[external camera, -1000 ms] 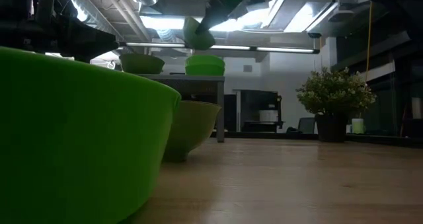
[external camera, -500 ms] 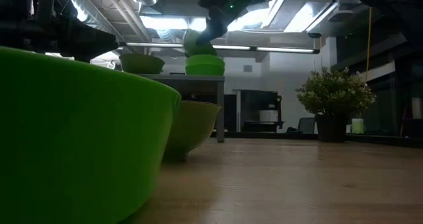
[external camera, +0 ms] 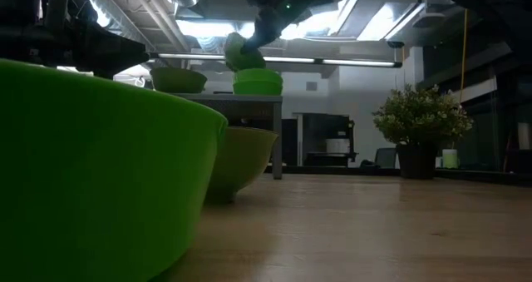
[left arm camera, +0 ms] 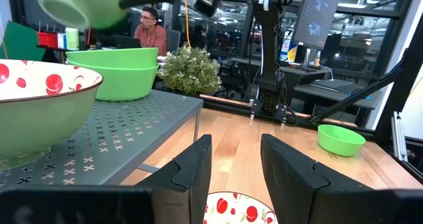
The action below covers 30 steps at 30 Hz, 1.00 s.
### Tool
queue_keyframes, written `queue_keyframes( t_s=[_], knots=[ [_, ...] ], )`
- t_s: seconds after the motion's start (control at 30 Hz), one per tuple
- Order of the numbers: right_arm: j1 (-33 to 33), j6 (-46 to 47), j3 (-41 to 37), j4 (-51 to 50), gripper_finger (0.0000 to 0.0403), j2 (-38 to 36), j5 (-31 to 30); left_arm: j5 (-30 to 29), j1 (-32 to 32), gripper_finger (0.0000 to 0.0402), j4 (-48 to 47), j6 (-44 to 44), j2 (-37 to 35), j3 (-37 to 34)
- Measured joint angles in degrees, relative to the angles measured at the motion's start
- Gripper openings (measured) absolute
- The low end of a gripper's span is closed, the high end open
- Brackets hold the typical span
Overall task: Pick & Place Mini bowls
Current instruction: Stack the white bowl on top of the white bowl on the shelf
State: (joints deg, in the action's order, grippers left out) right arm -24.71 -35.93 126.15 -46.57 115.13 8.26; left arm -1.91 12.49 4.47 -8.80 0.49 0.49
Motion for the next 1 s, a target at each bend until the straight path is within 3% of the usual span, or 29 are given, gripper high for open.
queue_keyframes(
  t_s=[0.23,1.0],
  knots=[
    [2.7,-12.9,0.0,8.1,0.0016,0.3,6.8,0.0,0.0,0.0125,0.0,0.0,0.0,0.0],
    [6.6,-12.6,0.0,19.9,0.0016,9.4,9.8,0.0,0.0,0.0125,0.0,0.0,0.0,0.0]
  ],
)
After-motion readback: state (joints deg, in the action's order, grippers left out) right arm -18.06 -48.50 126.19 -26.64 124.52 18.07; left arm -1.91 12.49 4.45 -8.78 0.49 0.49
